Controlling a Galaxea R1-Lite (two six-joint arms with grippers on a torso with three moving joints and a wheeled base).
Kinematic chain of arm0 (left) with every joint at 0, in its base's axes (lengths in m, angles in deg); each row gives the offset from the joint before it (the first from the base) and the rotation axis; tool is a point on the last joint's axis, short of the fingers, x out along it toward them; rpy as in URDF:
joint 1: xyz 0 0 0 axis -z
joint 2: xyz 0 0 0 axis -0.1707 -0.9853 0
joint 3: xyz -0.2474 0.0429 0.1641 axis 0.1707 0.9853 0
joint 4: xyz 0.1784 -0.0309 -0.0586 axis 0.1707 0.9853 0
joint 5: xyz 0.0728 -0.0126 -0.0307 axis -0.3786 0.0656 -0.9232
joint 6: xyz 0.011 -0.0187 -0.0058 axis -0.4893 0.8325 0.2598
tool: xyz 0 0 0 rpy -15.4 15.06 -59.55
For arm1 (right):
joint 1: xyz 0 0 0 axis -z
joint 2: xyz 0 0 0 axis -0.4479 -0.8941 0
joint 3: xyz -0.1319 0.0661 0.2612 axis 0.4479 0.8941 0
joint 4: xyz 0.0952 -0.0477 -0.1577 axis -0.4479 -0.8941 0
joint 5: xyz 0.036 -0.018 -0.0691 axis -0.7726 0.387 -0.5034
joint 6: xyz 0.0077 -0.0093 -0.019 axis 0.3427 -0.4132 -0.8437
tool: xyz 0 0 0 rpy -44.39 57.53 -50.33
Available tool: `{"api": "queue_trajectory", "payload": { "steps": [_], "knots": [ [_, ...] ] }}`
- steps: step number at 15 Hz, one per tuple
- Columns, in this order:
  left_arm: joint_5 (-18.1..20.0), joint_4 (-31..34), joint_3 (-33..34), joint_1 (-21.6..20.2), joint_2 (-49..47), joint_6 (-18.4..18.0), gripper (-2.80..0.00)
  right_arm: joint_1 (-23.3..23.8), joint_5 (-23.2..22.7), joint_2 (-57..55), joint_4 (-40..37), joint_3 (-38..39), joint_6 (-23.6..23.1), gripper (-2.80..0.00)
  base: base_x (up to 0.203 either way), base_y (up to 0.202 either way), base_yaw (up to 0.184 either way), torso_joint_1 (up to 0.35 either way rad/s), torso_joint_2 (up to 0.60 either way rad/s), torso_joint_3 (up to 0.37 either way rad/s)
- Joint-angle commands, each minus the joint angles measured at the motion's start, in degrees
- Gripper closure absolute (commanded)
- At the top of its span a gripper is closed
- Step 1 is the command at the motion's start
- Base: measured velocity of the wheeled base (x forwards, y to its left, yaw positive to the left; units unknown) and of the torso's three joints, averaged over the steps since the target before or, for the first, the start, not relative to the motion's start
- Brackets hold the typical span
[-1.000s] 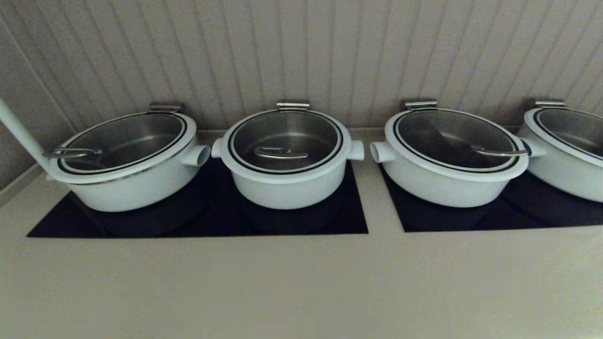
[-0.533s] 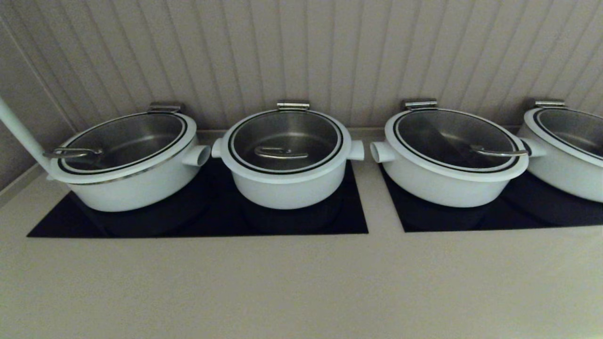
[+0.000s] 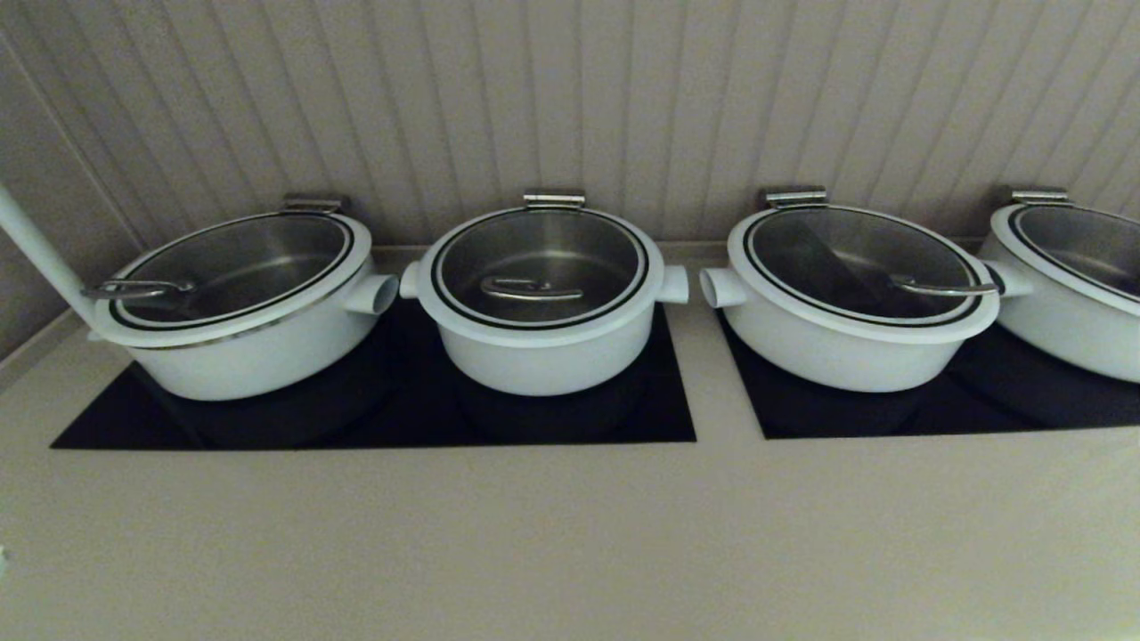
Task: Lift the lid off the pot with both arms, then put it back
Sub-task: Open the food pot lid a small opening with the left arm
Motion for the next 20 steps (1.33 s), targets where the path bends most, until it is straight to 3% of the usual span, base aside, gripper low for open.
{"api": "queue_trajectory", "payload": {
  "steps": [1, 8, 13, 17, 20],
  "knots": [
    [2.06, -2.04, -2.65, 0.22, -13.52, -3.29, 0.00, 0.00, -0.04, -0.07, -0.01, -0.01, -0.07, 0.00, 0.000, 0.000, 0.000, 0.000, 0.00, 0.000],
    [2.64, -16.55, -4.63, 8.86, -38.51, -13.20, 0.00, 0.00, -0.04, -0.07, -0.01, -0.01, -0.07, 0.00, 0.000, 0.000, 0.000, 0.000, 0.00, 0.000],
    [1.60, -18.24, -10.51, 17.00, -50.01, -16.03, 0.00, 0.00, -0.04, -0.07, -0.01, -0.01, -0.07, 0.00, 0.000, 0.000, 0.000, 0.000, 0.00, 0.000],
    [-0.14, -18.27, -16.56, 18.50, -58.00, -17.94, 0.00, 0.00, -0.04, -0.07, -0.04, -0.01, -0.07, 0.00, 0.000, 0.000, 0.000, 0.000, 0.00, 0.000],
    [-4.60, -18.35, -20.08, 19.02, -62.88, -18.54, 0.00, 0.00, -0.04, -0.07, -0.10, -0.09, -0.07, 0.00, 0.000, 0.000, 0.000, 0.000, 0.00, 0.000]
  ]
}}
